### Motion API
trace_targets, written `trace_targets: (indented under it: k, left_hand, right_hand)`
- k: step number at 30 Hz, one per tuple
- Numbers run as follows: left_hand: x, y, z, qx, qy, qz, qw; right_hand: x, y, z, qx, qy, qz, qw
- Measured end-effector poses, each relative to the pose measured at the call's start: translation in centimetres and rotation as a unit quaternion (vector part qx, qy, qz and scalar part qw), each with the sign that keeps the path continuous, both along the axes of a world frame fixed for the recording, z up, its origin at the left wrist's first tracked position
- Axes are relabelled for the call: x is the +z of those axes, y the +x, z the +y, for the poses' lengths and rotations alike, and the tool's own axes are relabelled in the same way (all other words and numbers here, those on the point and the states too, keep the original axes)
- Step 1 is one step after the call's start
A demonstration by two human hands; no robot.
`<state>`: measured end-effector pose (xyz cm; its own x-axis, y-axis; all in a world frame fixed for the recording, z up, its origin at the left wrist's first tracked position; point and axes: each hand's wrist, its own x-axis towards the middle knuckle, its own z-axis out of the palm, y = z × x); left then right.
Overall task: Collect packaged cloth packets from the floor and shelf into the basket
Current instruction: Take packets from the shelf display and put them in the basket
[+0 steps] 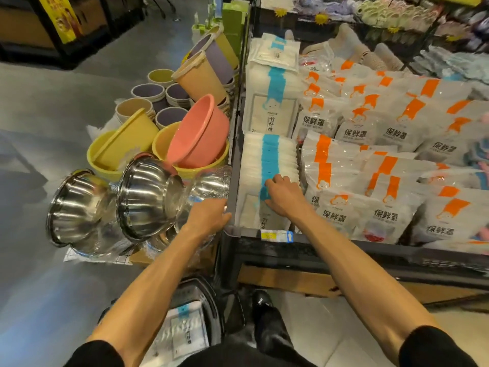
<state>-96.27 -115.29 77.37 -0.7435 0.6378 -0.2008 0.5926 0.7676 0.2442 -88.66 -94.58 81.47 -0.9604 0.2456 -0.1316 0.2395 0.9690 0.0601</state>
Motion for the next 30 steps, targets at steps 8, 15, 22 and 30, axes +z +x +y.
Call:
trace_targets:
  k: [8,15,22,30]
  left_hand:
    - [4.2,1.5,-3.3,-0.007,-0.031,0.08,0.996]
    - [5.5,4.2,-6.9,0.012,-0.041,0.095,0.995]
    - [7.9,9.6,-11.8,0.027,-0.076,0.102,0.991]
    - [6.9,15.2,-19.1,0.087,-0.12,0.078,0.986]
  right_hand:
    - [1.9,2.2,-4.5,0.003,-0.015,-0.021,1.0]
    - [2.5,5.0,-7.4,0.03,-0.019,-0.049,0.998]
    - [3.7,9.4,-11.1,0.033,-0.051,-0.033,0.998]
    - [3.6,13.3,-17.2,0.08,-0.075,-0.029,0.994]
